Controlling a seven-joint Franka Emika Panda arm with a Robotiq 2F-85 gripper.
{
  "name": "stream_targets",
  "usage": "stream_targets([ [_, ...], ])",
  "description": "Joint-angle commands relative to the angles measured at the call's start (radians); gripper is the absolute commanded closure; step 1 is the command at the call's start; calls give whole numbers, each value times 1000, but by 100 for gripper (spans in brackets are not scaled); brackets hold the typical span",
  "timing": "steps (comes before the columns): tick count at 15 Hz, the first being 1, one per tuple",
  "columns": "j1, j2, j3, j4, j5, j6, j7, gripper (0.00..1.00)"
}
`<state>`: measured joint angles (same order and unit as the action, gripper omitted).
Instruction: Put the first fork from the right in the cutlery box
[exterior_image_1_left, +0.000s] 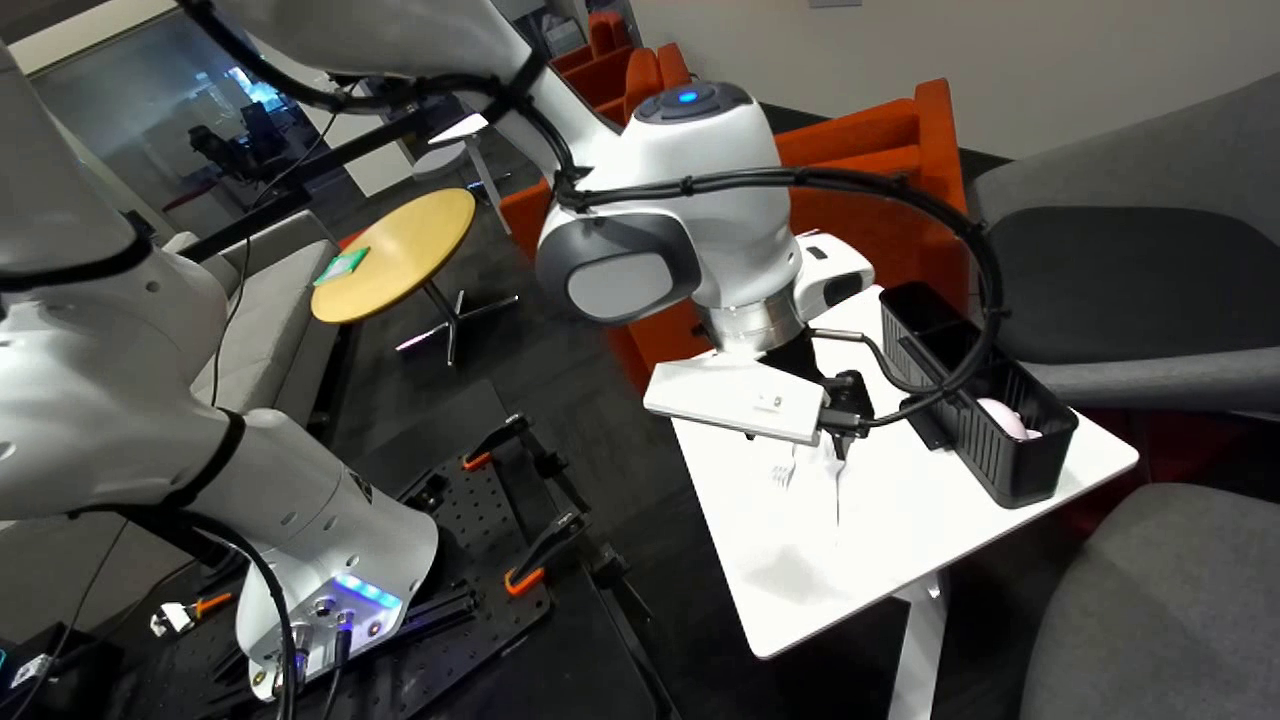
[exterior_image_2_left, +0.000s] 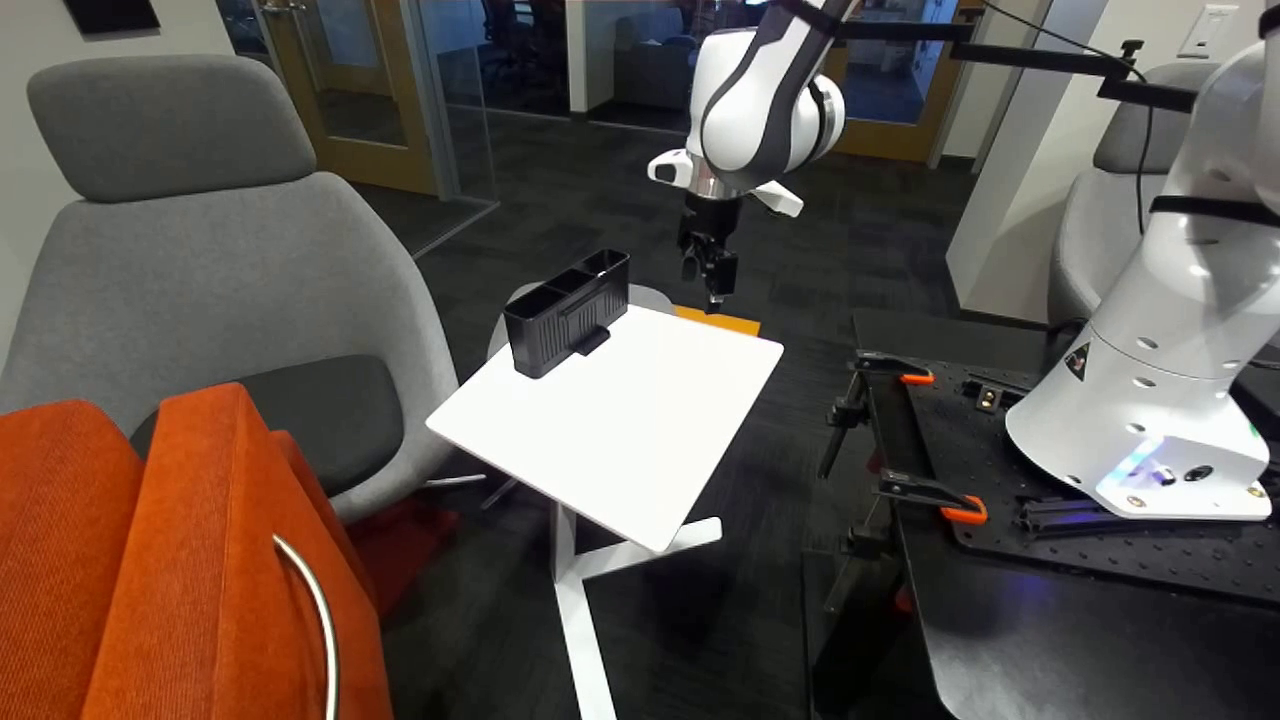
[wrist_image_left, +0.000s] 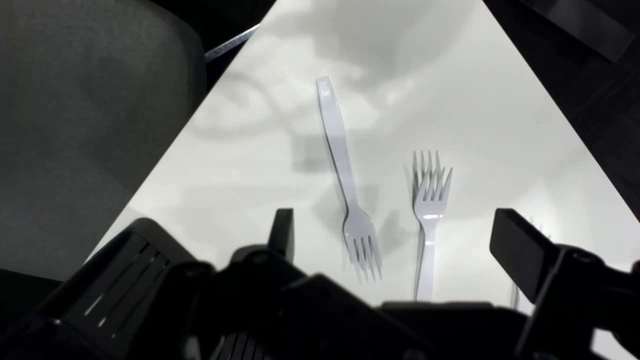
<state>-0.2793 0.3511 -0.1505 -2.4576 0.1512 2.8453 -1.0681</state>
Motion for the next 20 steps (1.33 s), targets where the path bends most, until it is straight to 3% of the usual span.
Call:
stream_targets([
  [1, -33, 26, 23, 8, -98, 23, 71, 0],
  [3, -17, 65, 1, 22, -164, 50, 133, 0],
  [11, -2, 113, -14, 39, -255, 100, 190, 0],
  [20, -43, 226, 28, 85, -326, 212, 210, 0],
])
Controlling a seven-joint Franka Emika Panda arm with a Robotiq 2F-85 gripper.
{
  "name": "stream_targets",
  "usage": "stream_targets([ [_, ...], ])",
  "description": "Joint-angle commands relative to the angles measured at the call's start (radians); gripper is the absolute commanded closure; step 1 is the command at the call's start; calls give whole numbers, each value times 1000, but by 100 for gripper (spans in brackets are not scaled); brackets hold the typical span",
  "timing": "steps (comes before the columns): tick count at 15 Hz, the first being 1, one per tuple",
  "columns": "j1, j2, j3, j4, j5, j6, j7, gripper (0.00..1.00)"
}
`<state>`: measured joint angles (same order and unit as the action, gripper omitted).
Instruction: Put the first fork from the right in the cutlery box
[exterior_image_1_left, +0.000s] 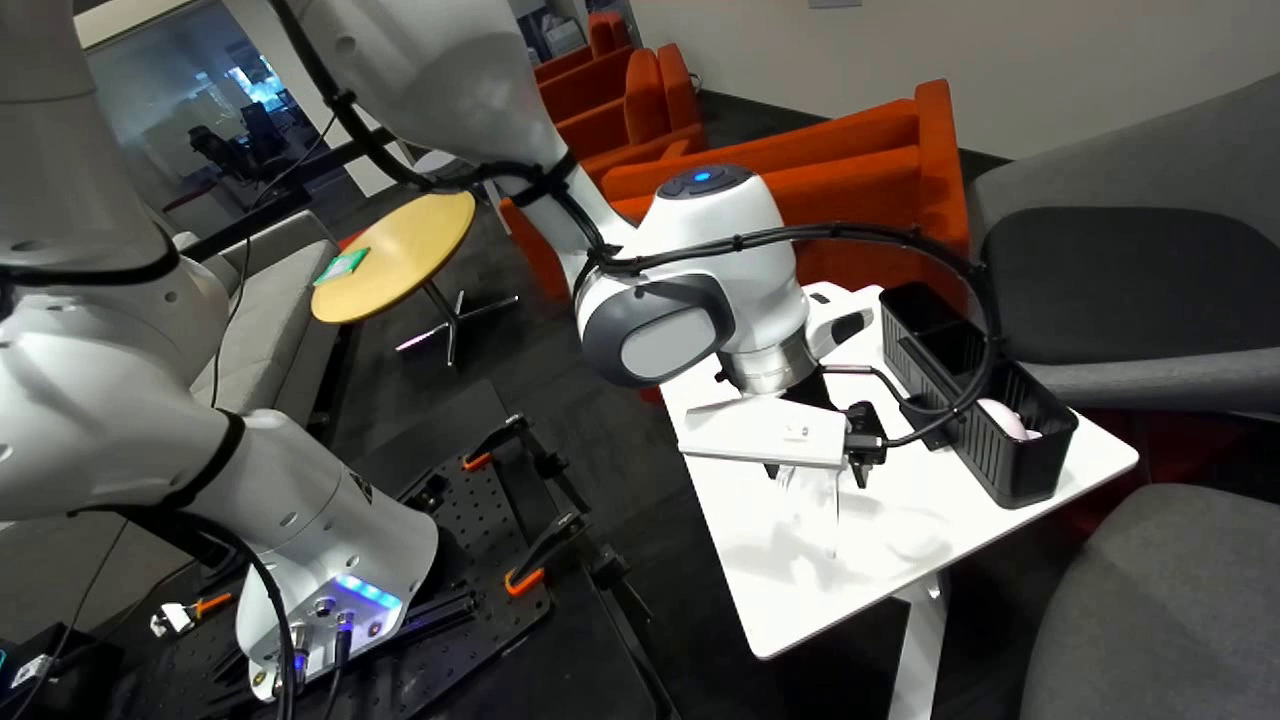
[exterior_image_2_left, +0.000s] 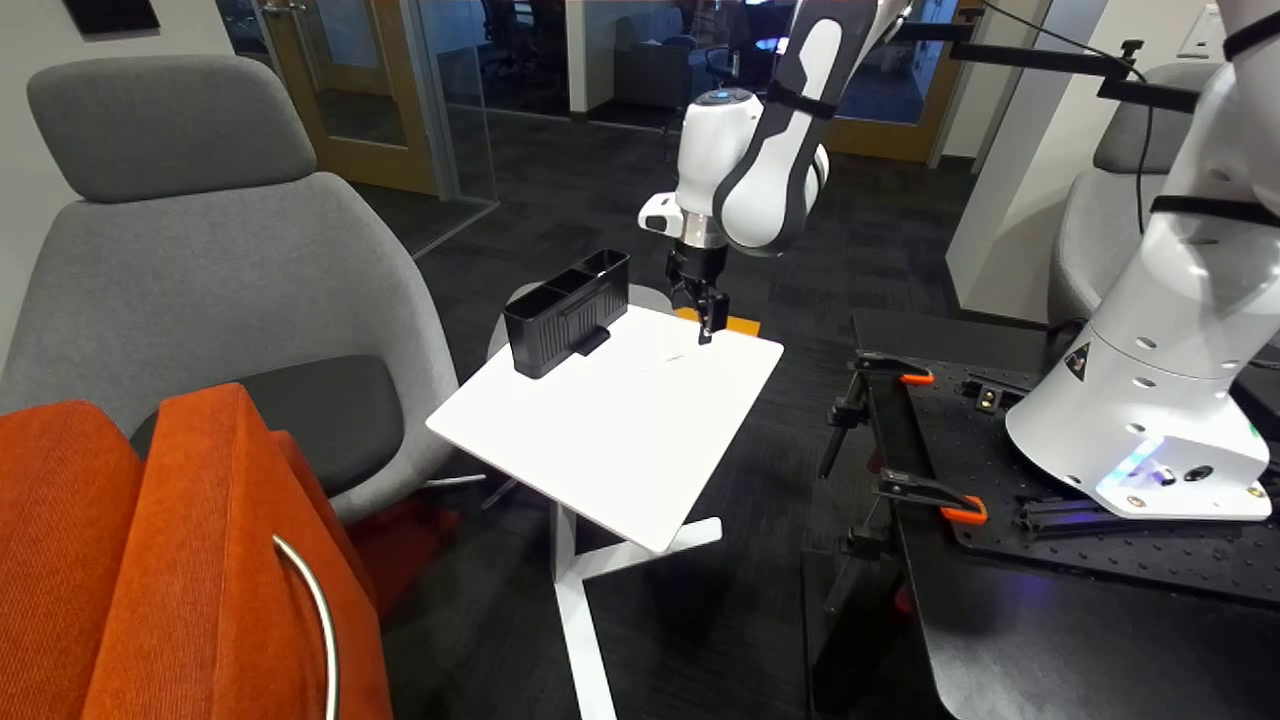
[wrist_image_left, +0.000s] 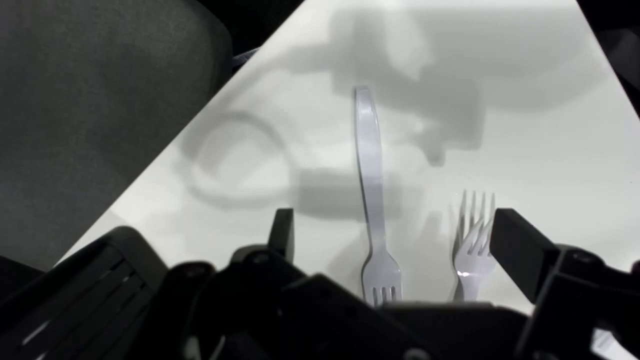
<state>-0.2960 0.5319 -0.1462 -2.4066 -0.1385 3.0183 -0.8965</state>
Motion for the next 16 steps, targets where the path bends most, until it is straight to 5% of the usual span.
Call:
stream_targets([
  [1, -32, 61, 32, 44, -38, 42, 38, 0],
  [11, -15, 162, 31, 135, -58, 52, 91, 0],
  [13, -18, 176, 33, 149, -69, 52, 103, 28],
  [16, -17, 190, 32, 165, -81, 49, 121, 51],
])
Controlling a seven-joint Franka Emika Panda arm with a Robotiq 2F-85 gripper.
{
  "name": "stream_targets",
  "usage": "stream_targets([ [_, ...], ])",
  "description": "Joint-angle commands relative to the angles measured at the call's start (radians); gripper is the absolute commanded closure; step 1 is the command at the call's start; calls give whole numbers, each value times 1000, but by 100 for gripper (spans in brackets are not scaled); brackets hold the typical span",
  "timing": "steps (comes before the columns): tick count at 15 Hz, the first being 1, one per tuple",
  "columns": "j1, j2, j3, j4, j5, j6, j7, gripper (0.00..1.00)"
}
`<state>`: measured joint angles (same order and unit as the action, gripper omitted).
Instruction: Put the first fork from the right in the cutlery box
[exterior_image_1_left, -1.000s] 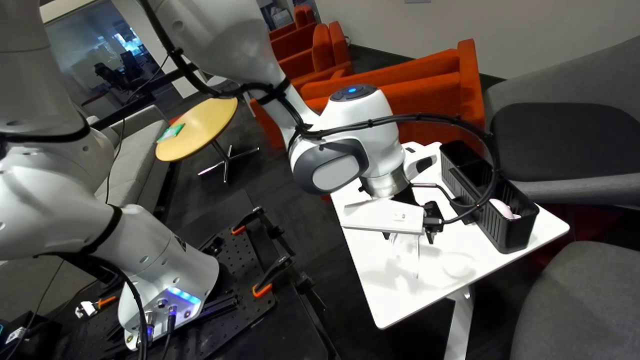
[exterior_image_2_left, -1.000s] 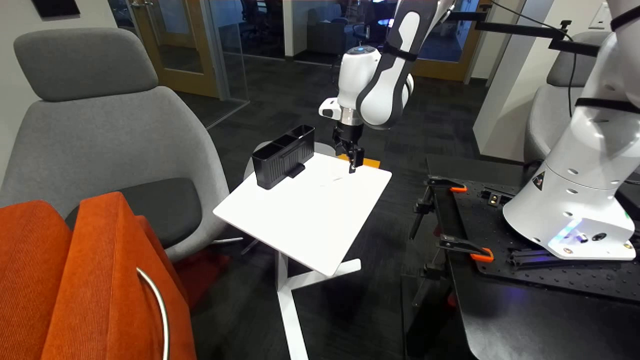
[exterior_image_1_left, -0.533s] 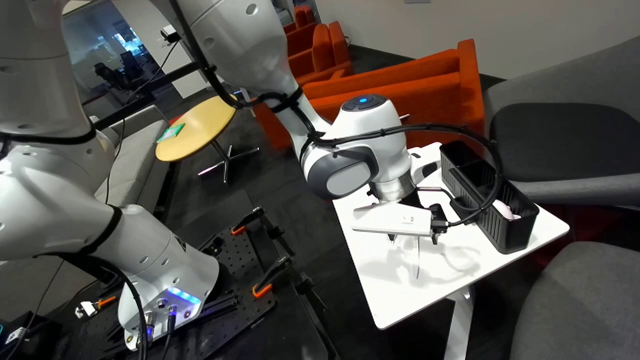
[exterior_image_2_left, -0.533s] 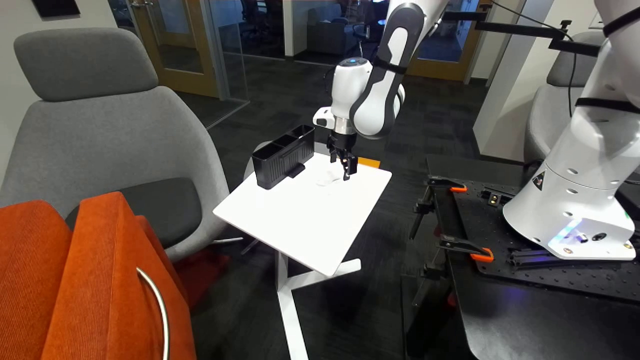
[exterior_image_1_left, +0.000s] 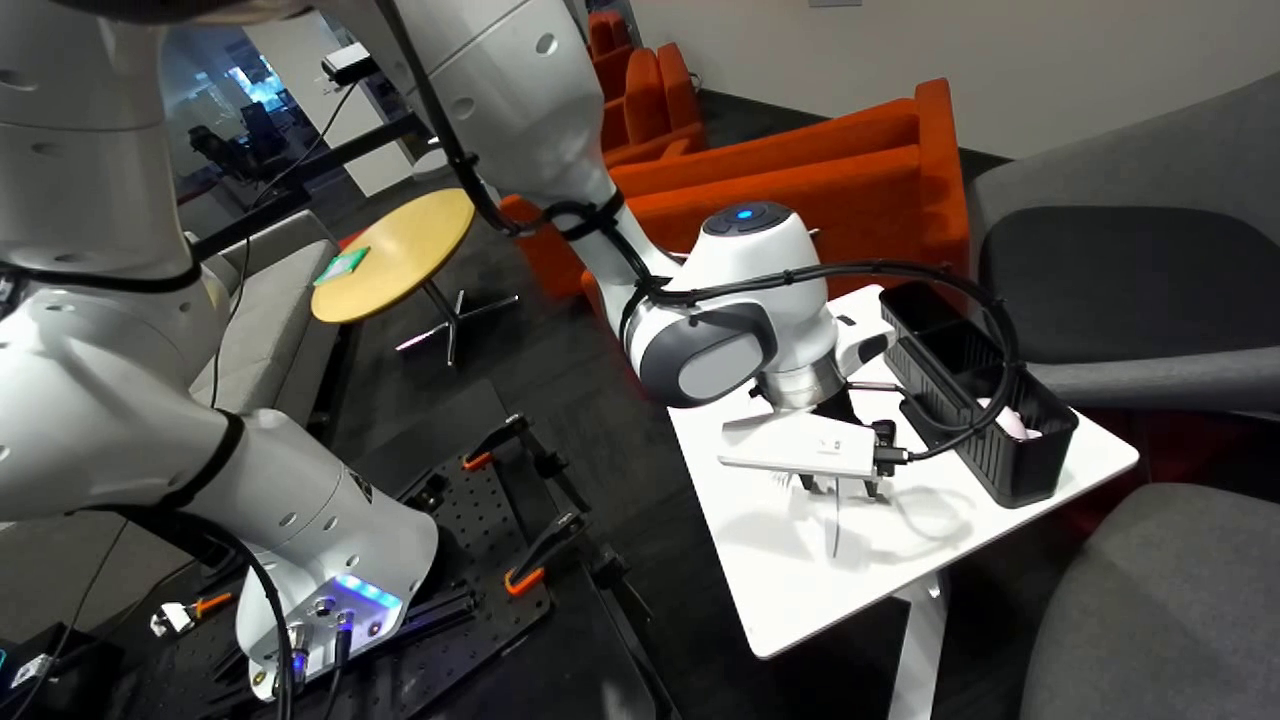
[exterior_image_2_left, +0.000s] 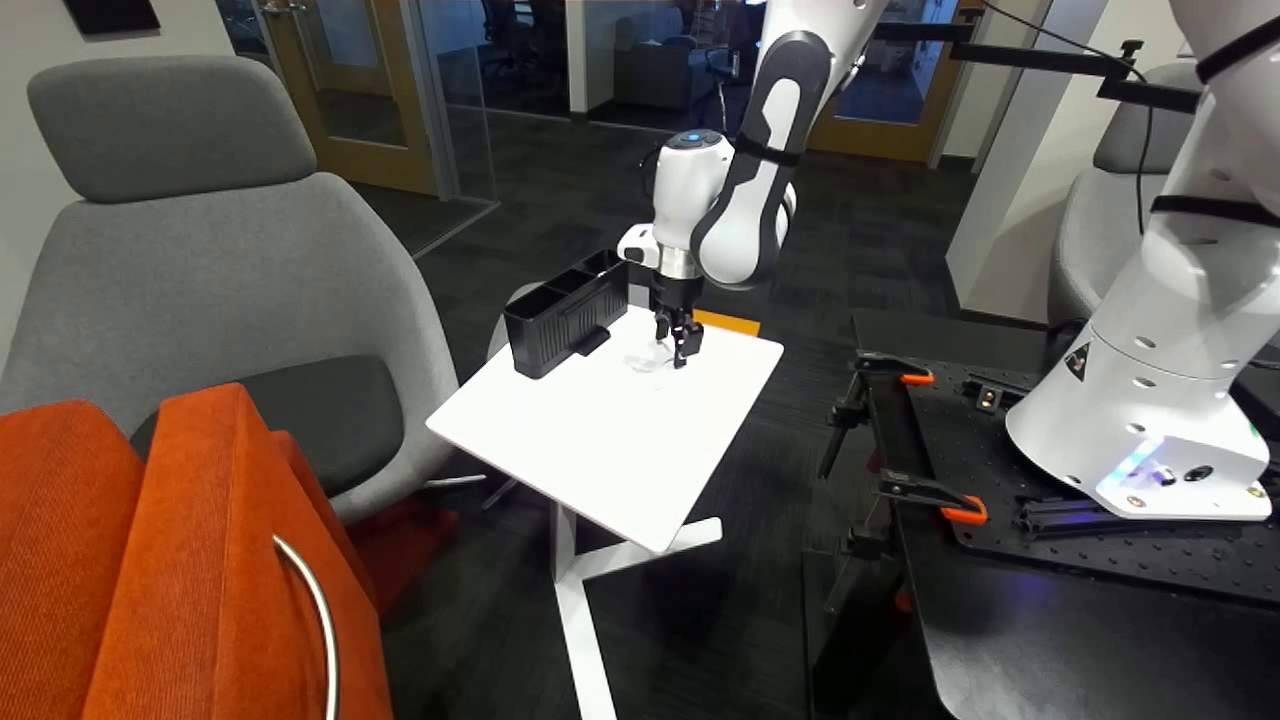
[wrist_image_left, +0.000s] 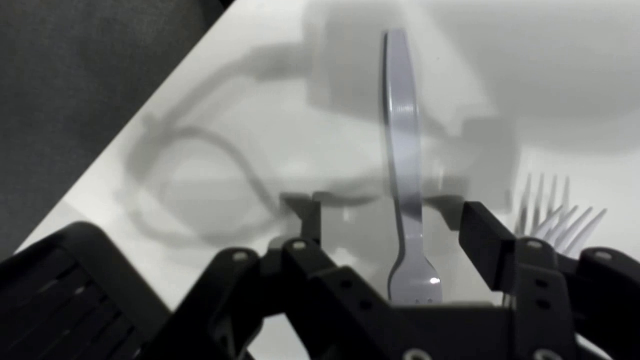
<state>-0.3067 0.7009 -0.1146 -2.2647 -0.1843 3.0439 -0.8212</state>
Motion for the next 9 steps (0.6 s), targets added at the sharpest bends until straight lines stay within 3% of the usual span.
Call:
stream_targets([
  [1, -5, 24, -1, 27, -38, 22, 49, 58],
  [6, 3, 18, -5, 21, -42, 12, 53, 94],
  [9, 8, -36, -9, -39, -47, 17, 53, 100],
])
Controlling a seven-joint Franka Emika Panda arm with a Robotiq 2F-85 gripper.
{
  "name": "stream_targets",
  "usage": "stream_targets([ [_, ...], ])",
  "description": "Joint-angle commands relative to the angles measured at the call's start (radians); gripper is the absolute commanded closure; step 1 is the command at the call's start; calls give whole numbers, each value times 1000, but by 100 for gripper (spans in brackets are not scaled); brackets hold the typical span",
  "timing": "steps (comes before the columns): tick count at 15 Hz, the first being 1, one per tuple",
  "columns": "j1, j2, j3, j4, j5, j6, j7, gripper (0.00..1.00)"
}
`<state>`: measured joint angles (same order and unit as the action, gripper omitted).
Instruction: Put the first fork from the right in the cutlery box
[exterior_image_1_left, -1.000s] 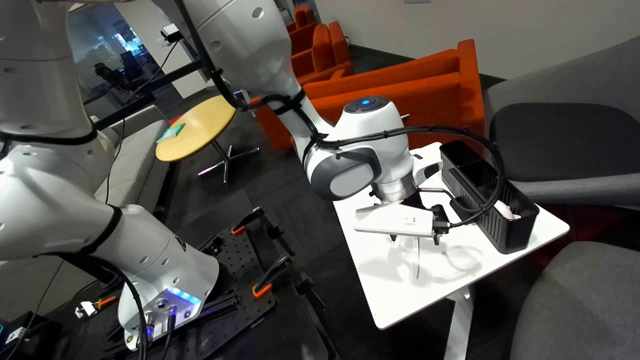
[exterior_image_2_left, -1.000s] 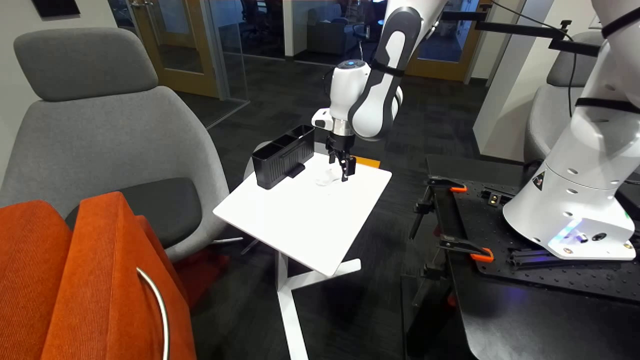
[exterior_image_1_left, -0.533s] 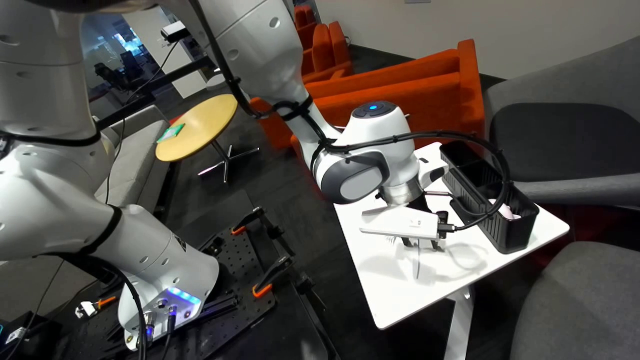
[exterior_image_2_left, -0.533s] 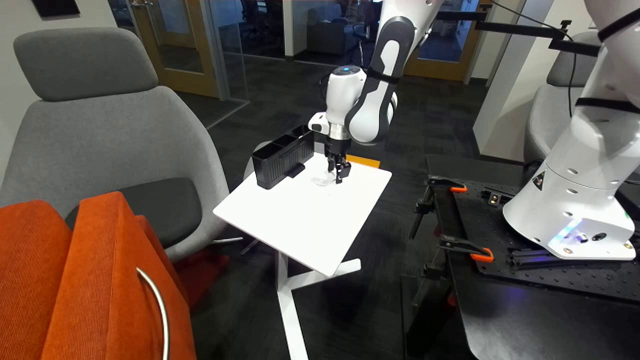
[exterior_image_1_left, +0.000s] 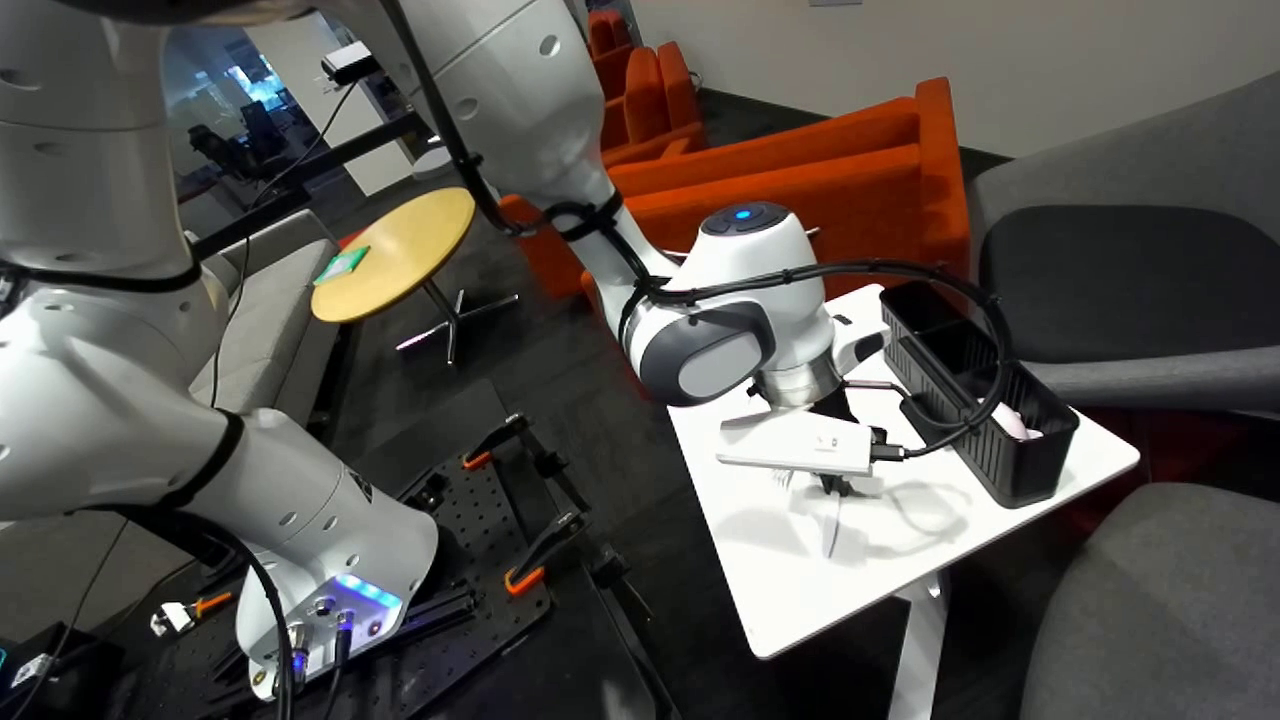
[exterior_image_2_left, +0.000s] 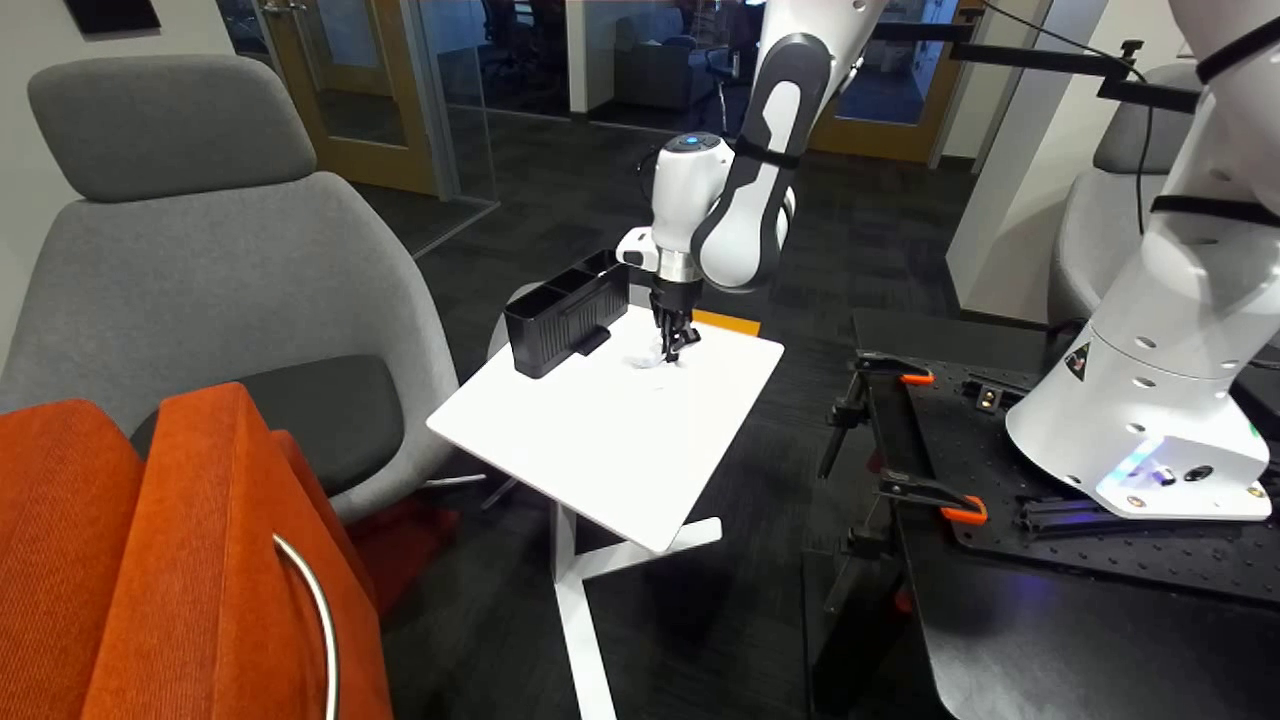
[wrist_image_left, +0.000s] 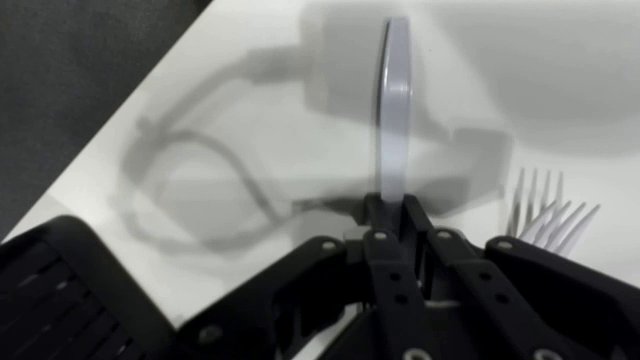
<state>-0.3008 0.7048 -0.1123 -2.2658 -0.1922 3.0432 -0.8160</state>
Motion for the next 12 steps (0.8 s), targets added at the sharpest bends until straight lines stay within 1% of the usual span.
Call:
stream_targets([
  [1, -1, -64, -11, -63, -43, 25, 41, 97],
  [2, 3, -87, -17, -83, -45, 24, 44, 97],
  [7, -50, -272, -1, -240, -84, 78, 8, 97],
  [10, -125, -386, 55, -307, -89, 93, -19, 97],
  [11, -153, -416, 81, -314, -78, 85, -27, 97],
  [12, -194, -440, 125, -313, -64, 70, -48, 97],
])
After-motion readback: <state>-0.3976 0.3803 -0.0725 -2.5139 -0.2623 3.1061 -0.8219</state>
